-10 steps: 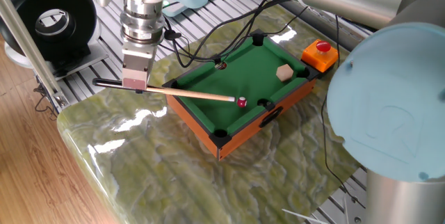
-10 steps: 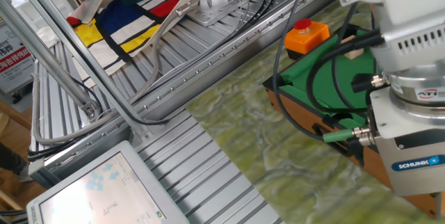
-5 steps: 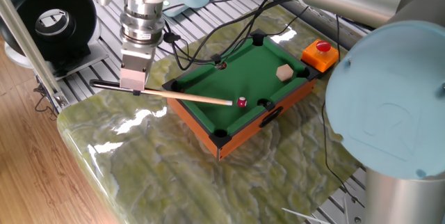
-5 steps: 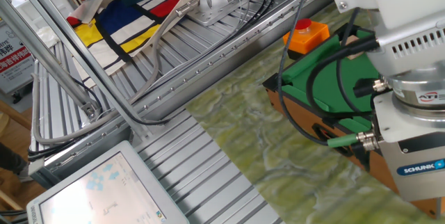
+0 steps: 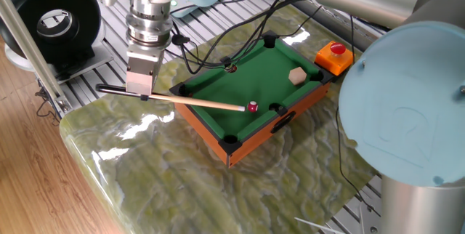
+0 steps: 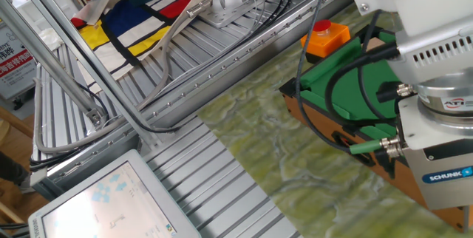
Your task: Hit the pool ball
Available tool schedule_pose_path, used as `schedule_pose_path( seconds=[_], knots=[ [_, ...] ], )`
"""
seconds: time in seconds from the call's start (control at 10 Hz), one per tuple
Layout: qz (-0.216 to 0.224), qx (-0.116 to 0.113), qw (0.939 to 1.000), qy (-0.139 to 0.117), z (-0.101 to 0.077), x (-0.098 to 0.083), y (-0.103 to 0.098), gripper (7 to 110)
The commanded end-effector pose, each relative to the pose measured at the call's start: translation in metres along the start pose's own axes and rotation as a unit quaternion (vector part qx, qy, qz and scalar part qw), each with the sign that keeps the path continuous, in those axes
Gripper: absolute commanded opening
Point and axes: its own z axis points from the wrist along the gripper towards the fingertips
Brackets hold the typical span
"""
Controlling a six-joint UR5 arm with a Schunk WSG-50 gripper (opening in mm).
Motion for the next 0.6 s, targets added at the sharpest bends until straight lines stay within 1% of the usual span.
schedule_pose_path(
  seconds=[0.0, 0.2, 0.3, 0.4, 0.5],
  knots=[
    [0.007, -0.007, 0.9999, -0.008, -0.002, -0.005, 0.004, 7],
    [0.007, -0.011, 0.9993, -0.034, -0.004, -0.019, 0.008, 7],
    [0.006, -0.009, 0.9993, -0.035, -0.004, -0.020, 0.007, 7],
    [0.005, -0.003, 0.9999, -0.008, -0.003, -0.007, 0.004, 7],
    [0.009, -0.005, 0.9999, 0.011, -0.003, 0.003, 0.005, 7]
  ],
)
